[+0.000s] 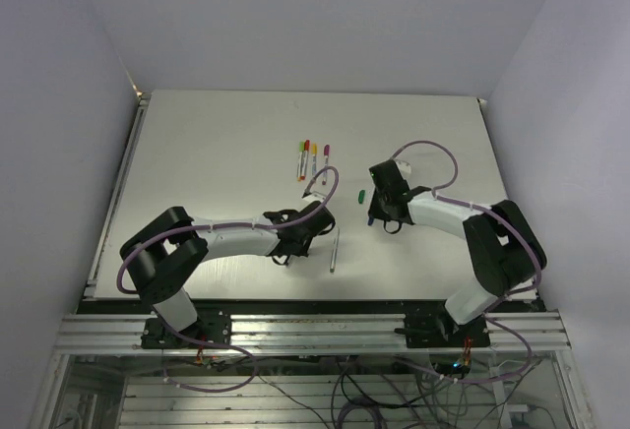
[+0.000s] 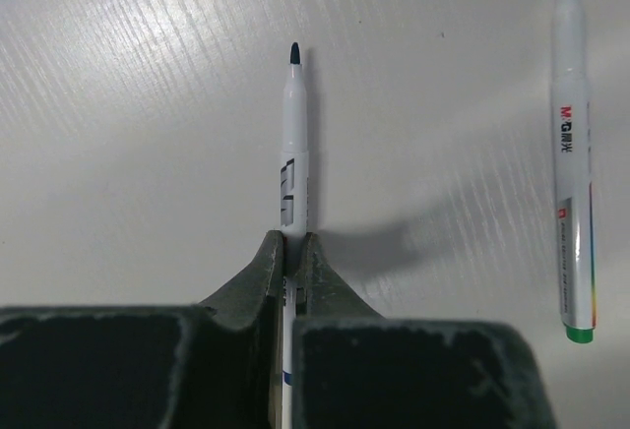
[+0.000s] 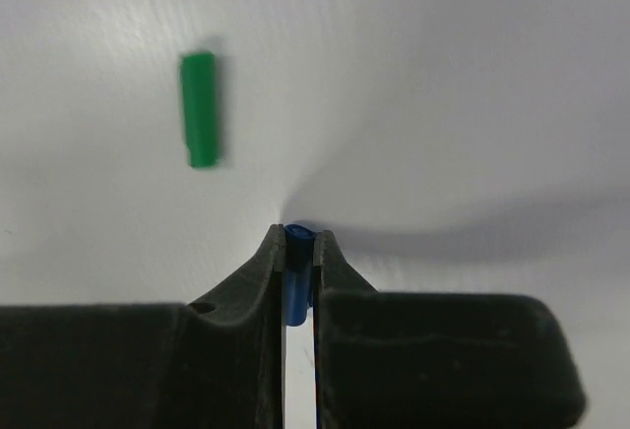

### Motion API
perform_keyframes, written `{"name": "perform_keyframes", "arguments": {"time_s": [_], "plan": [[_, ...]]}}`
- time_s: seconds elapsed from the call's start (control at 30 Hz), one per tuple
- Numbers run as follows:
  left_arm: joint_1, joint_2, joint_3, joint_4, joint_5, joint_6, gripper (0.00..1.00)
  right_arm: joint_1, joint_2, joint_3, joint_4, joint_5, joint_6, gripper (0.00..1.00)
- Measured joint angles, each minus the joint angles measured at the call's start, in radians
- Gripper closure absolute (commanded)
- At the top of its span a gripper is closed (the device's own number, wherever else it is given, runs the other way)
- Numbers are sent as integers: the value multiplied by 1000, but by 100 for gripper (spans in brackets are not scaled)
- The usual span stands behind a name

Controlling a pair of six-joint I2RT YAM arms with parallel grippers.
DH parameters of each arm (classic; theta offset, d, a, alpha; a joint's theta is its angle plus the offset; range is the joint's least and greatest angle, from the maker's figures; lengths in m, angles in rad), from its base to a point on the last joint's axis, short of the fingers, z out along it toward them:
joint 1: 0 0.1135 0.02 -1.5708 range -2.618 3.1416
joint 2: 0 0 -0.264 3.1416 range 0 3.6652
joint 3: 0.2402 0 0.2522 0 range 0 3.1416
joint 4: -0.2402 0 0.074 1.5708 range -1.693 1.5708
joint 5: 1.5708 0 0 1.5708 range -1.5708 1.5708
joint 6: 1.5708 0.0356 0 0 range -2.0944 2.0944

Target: Insert the pens into the pen caps

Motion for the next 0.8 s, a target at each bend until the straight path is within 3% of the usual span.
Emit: {"name": "perform_keyframes", "arguments": {"time_s": [0.33,0.6,0.8], "plan": [[3,-2,71,14,9,14,93,3,-279,-42,-110,123,-51,100],[8,-61,135,61,10,19,93,-27,-441,-60,-18,120,-96,100],[8,-138,126,168,60,27,93,-112,-534,-146,114,18,-99,100]]}}
